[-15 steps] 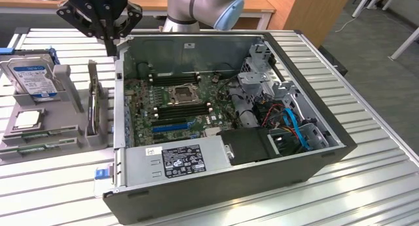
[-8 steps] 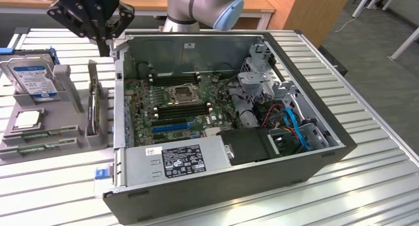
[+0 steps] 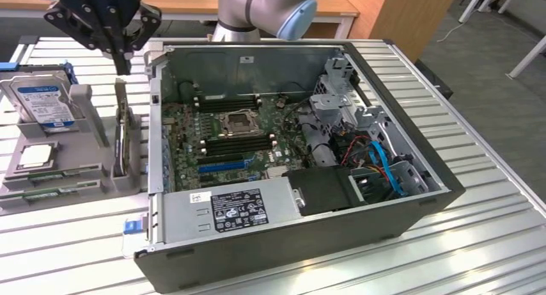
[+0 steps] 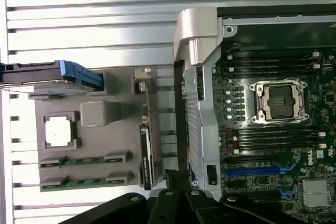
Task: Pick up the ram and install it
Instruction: 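Reach for the ram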
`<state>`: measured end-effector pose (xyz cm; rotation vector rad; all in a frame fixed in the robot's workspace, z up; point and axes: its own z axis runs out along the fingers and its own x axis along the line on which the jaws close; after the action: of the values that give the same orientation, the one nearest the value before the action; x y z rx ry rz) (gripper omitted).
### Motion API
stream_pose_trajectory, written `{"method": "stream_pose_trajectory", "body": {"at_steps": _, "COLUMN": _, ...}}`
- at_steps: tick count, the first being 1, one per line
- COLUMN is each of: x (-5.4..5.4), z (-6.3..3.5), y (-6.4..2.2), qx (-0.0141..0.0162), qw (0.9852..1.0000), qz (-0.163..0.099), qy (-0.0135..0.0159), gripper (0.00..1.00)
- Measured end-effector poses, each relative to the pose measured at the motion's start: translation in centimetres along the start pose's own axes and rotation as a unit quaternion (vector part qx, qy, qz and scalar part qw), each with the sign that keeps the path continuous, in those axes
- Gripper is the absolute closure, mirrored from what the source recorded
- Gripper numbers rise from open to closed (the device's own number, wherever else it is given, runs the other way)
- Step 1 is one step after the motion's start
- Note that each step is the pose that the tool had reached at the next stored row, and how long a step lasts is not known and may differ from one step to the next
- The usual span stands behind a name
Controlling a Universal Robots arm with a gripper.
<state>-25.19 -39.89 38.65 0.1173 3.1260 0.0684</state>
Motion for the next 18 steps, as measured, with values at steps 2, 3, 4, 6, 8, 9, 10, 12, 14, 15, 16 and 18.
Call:
{"method": "stream_pose_trajectory", "body": {"at_steps": 2, "x": 0.5, "z": 0.02, "y": -0.04, "qx": 0.0000, "qw": 1.0000, "qz": 0.000, "qy": 0.0002, "gripper": 0.90}}
{"method": "stream_pose_trajectory", "body": {"at_steps": 3, "x": 0.7, "z": 0.03, "y": -0.05, "qx": 0.0000, "qw": 1.0000, "qz": 0.000, "qy": 0.0002, "gripper": 0.90}}
{"method": "stream_pose_trajectory", "body": {"at_steps": 4, "x": 0.9, "z": 0.05, "y": -0.07, "qx": 0.0000, "qw": 1.0000, "qz": 0.000, "qy": 0.0003, "gripper": 0.90}}
{"method": "stream_pose_trajectory", "body": {"at_steps": 6, "x": 1.5, "z": 0.06, "y": -0.12, "qx": 0.0000, "qw": 1.0000, "qz": 0.000, "qy": 0.0005, "gripper": 0.90}}
{"method": "stream_pose_trajectory", "body": {"at_steps": 8, "x": 2.0, "z": 0.09, "y": -0.16, "qx": 0.0000, "qw": 1.0000, "qz": 0.000, "qy": 0.0005, "gripper": 0.90}}
{"method": "stream_pose_trajectory", "body": {"at_steps": 9, "x": 2.3, "z": 0.10, "y": -0.18, "qx": 0.0000, "qw": 1.0000, "qz": 0.000, "qy": 0.0005, "gripper": 0.90}}
{"method": "stream_pose_trajectory", "body": {"at_steps": 10, "x": 2.6, "z": 0.12, "y": -0.20, "qx": 0.0000, "qw": 1.0000, "qz": 0.000, "qy": 0.0005, "gripper": 0.90}}
{"method": "stream_pose_trajectory", "body": {"at_steps": 12, "x": 3.2, "z": 0.15, "y": -0.24, "qx": 0.0000, "qw": 1.0000, "qz": 0.000, "qy": 0.0006, "gripper": 0.90}}
{"method": "stream_pose_trajectory", "body": {"at_steps": 14, "x": 3.7, "z": 0.19, "y": -0.29, "qx": 0.0000, "qw": 1.0000, "qz": 0.000, "qy": 0.0006, "gripper": 0.90}}
{"method": "stream_pose_trajectory", "body": {"at_steps": 15, "x": 4.0, "z": 0.20, "y": -0.31, "qx": 0.0000, "qw": 1.0000, "qz": 0.000, "qy": 0.0006, "gripper": 0.90}}
{"method": "stream_pose_trajectory", "body": {"at_steps": 16, "x": 4.3, "z": 0.22, "y": -0.34, "qx": 0.0001, "qw": 1.0000, "qz": 0.000, "qy": 0.0006, "gripper": 0.90}}
{"method": "stream_pose_trajectory", "body": {"at_steps": 18, "x": 4.9, "z": 0.25, "y": -0.38, "qx": 0.0000, "qw": 1.0000, "qz": 0.000, "qy": 0.0005, "gripper": 0.90}}
